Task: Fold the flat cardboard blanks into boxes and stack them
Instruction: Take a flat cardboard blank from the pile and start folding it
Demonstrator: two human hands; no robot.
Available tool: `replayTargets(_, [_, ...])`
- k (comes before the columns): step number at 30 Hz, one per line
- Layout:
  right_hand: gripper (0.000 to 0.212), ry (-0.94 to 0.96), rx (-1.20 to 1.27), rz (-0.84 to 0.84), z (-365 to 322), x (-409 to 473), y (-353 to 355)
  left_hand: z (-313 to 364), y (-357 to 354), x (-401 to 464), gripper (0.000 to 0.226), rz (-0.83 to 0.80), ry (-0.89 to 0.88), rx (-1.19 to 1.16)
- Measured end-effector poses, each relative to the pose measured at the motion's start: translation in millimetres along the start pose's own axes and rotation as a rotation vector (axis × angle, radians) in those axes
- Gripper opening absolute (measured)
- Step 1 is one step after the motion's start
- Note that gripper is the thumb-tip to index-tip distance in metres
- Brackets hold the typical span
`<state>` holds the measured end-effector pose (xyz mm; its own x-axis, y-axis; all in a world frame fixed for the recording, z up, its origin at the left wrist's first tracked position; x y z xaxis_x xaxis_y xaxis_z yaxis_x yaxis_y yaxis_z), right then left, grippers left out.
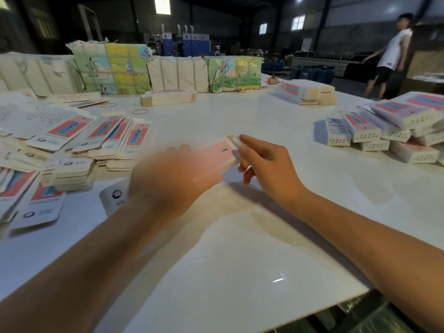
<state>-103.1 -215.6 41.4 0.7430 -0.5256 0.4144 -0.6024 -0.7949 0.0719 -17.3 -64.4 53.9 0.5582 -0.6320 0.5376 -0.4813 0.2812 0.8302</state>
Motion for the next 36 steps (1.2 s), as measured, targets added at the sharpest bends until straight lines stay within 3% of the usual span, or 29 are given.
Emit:
replayTargets(3, [0.045,-0.113,-0.159,-0.058,15,2,-6,9,4,-4,0.081,0.029,-0.078,0.034])
replayTargets(7, [0.015,-0.082,-0.189,-0.047,14,3,-5,14,6,-6,0.080,0.033,-0.097,0.032])
replayTargets(15, [0.022,0.013,-0.450,-0.117,8,3,-14,18,7,-7,0.088,0.022,-0.073,0.077])
replayTargets(18, [0.029,0.164,-0.611,0.032,-8,5,1,9,3,-3,0.086,0.002,0.005,0.027])
replayTargets(20, [0.065,0.058,-0.457,0.121,-2,9,14,5,1,-2,0.083,-0.027,0.033,-0.024])
replayTargets(22, [0.087,-0.296,0.065,0.058,25,8,9,6,1,-2,0.079,-0.052,0.032,-0.030])
replayTargets(24, [0.065,-0.577,0.551,-0.104,38,-2,-17,12,3,-3,0.077,-0.052,0.007,0.004])
replayTargets(25, [0.047,-0.591,0.612,-0.150,37,-3,-22,14,4,-4,0.078,-0.042,-0.008,0.027])
replayTargets(28, [0.011,-0.359,0.371,-0.087,27,2,-16,21,8,-7,0.080,0.005,-0.048,0.099])
replayTargets(31, [0.020,-0.021,-0.414,-0.046,6,-1,-12,29,7,-11,0.076,0.034,-0.111,0.185])
replayTargets(32, [0.022,0.046,-0.571,-0.061,2,-3,-15,32,7,-11,0.075,0.033,-0.125,0.189])
replayTargets(34, [0.027,0.074,-0.604,-0.082,0,-7,-19,33,8,-13,0.082,0.027,-0.131,0.165])
replayTargets(36, [0.031,-0.007,-0.343,-0.066,0,-6,-17,31,11,-13,0.093,0.033,-0.117,0.128])
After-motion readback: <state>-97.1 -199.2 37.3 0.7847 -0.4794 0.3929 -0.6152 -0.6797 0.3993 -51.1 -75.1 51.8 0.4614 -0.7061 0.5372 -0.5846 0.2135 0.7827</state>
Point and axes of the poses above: each hand's wrist, its own x-axis towards the middle knuckle, its own y-axis out of the back of the hand, z = x × y, the point moved 8 cm from there along x, towards the middle knuckle, and after that the axes turned 5 degrees about x, right-handed, at the moved point
